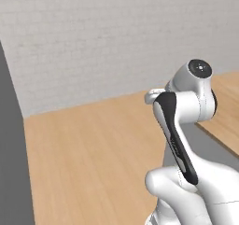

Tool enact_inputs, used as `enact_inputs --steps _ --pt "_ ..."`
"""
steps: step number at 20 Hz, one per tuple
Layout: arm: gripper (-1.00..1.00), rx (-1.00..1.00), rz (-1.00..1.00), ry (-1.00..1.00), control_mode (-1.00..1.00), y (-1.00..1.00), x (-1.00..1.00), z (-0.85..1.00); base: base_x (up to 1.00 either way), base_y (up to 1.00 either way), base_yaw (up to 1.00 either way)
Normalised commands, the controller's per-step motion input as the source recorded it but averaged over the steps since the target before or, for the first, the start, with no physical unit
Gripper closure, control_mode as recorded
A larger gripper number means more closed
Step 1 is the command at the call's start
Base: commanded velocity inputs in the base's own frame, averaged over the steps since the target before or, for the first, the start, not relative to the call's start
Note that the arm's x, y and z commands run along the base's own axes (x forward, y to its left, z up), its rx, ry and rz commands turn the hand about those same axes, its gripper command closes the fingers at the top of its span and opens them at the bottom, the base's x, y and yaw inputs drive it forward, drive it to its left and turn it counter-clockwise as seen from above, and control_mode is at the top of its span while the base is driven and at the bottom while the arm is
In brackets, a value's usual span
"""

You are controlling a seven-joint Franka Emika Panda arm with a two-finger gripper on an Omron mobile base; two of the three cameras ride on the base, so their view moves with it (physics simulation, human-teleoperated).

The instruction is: Start the toaster. Once the lever pops up, take the bread to the plate on the dining counter.

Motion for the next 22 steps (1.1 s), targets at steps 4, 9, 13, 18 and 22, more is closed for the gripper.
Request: enact_inputs --steps 4,9,13,18,22 --pt "1.0 0.0 0.0 0.0 1.0 0.0 0.0 0.0 1.0 0.27 -0.28" --pt "1.0 0.0 0.0 0.0 1.0 0.0 0.0 0.0 1.0 0.29 -0.29" --pt "1.0 0.0 0.0 0.0 1.0 0.0 0.0 0.0 1.0 0.29 -0.3" --pt "1.0 0.0 0.0 0.0 1.0 0.0 0.0 0.0 1.0 0.29 -0.32" --pt "1.0 0.0 0.0 0.0 1.0 0.0 0.0 0.0 1.0 0.29 -0.34"
